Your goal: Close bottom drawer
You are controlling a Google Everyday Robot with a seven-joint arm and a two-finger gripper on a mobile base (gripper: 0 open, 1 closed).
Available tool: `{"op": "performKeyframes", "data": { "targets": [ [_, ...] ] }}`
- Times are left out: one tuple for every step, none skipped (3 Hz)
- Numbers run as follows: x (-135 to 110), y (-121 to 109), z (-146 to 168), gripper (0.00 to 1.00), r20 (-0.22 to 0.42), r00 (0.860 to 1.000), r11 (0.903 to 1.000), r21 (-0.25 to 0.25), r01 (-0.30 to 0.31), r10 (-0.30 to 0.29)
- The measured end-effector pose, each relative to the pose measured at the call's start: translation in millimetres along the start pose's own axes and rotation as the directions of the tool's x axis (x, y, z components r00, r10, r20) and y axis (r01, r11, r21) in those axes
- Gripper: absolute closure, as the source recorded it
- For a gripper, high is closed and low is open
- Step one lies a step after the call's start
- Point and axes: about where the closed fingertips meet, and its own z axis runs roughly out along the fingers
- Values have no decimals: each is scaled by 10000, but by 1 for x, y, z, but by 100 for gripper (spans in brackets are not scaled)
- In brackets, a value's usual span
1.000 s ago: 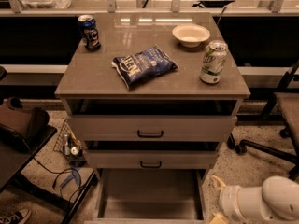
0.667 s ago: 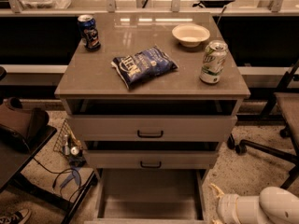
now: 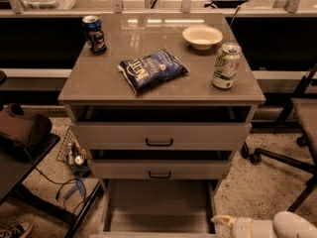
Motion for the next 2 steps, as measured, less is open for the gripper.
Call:
{"op": "performKeyframes", "data": {
  "targets": [
    [30, 5, 17, 64, 115, 9997, 9997, -150, -206, 207],
    [71, 28, 43, 95, 122, 9959, 9951, -426, -887, 893]
  ]
}}
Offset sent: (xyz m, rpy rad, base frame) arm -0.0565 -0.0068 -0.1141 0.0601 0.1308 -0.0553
